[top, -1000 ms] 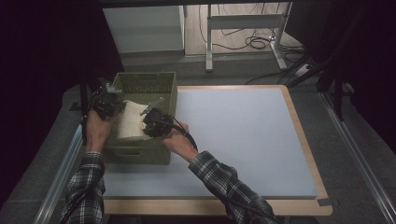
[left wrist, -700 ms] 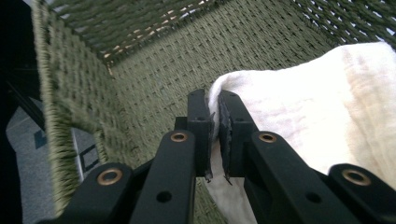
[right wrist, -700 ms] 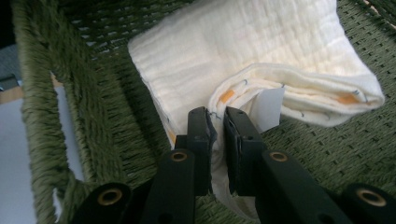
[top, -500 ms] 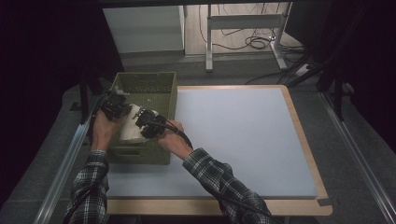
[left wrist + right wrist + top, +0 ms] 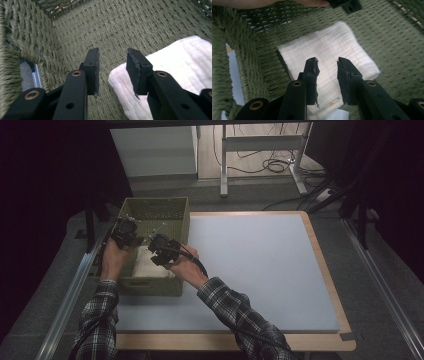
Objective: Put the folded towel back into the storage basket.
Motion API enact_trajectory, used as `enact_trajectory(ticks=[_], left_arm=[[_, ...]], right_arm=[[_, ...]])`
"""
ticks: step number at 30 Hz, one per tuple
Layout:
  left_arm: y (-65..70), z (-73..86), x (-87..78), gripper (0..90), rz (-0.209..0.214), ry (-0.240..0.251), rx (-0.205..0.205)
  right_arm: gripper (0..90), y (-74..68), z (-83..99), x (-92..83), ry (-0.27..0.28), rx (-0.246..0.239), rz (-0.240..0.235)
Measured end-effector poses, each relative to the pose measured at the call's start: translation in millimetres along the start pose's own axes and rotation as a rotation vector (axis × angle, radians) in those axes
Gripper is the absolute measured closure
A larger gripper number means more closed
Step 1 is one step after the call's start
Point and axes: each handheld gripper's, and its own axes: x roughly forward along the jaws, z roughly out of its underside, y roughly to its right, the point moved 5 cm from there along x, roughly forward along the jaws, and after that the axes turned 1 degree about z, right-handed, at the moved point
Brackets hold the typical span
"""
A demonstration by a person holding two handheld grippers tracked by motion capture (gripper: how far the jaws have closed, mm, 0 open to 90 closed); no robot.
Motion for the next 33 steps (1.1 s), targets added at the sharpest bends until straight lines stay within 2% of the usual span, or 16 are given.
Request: enact_trajectory(ticks=[6,17,20,25,33], left_arm=[[0.7,-1.1,-4.8,55.6,0.008,0.018,-0.022],[6.0,-2.2,-7.9,36.5,0.041,0.042,-0.065],[6.8,-3.0,-11.6,33.7,0.057,0.062,-0.075],[9.5,-5.4,-19.7,28.2,0.113,0.114,-0.108],[19.5,-6.5,-27.7,17.8,0.132,0.146,-0.092]], right_arm=[[63.5,8.2,2.0,-10.0,0.029,0.025,0.001],[45.3,14.2,9.1,-22.4,0.082,0.044,-0.015],[41.3,14.6,11.7,-26.4,0.082,0.061,-0.027],[35.5,17.2,15.8,-31.6,0.090,0.047,-0.025],[29.1,19.8,21.2,-44.1,0.108,0.060,-0.038]])
